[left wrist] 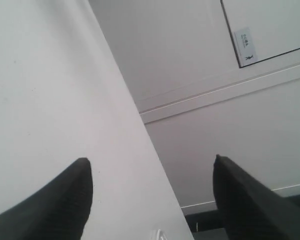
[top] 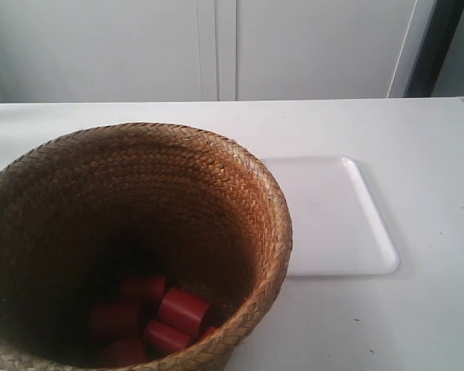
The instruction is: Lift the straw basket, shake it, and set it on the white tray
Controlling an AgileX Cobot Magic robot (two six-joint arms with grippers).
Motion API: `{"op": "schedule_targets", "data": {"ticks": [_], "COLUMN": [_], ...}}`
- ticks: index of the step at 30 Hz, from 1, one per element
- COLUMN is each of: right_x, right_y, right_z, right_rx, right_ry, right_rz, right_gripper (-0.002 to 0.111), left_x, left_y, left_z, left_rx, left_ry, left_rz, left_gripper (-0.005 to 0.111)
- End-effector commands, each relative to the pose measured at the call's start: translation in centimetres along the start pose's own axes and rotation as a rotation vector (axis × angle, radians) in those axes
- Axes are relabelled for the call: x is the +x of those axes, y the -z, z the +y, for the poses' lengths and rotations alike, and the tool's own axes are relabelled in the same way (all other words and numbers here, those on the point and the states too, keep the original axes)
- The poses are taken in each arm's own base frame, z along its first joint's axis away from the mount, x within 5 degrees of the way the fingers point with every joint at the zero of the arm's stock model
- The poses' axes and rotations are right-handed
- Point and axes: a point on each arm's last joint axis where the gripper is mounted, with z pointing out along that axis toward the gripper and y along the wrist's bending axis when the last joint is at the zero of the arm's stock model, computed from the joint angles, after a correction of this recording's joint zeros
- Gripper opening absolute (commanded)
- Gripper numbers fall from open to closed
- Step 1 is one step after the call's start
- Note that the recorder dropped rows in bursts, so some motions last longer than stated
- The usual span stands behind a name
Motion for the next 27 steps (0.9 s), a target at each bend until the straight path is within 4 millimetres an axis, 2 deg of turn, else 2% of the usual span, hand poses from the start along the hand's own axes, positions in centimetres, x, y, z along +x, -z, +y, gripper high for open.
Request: {"op": "schedule_targets", "data": {"ticks": [1, 9, 14, 18, 21, 24, 27], "right_x": [0.0, 0.0, 0.0, 0.0, 0.0, 0.0, 0.0], "right_y": [0.0, 0.0, 0.0, 0.0, 0.0, 0.0, 0.0], "right_z": [0.0, 0.0, 0.0, 0.0, 0.0, 0.0, 0.0], "right_rx": [0.005, 0.005, 0.005, 0.005, 0.005, 0.005, 0.005], "right_ry": [0.003, 0.003, 0.003, 0.003, 0.003, 0.003, 0.003], "right_rz": [-0.012, -0.012, -0.012, -0.012, -0.012, -0.012, -0.012], "right_gripper": [0.039, 0.039, 0.039, 0.039, 0.039, 0.039, 0.039], "left_x": [0.1, 0.0, -0.7, -1.4, -1.7, -1.3, -0.7], "left_y": [0.0, 0.0, 0.1, 0.9, 1.8, 3.4, 4.2], "left_z": [0.2, 0.1, -0.9, -4.0, -6.8, -10.1, -12.2], "left_rx": [-0.021, -0.008, 0.104, 0.216, 0.381, 0.585, 0.651], "left_ry": [-0.013, -0.042, -0.141, -0.223, -0.303, -0.497, -0.789], "left_rz": [0.012, 0.002, -0.085, -0.094, -0.076, -0.010, 0.048], "left_gripper": [0.071, 0.071, 0.071, 0.071, 0.071, 0.071, 0.073]}}
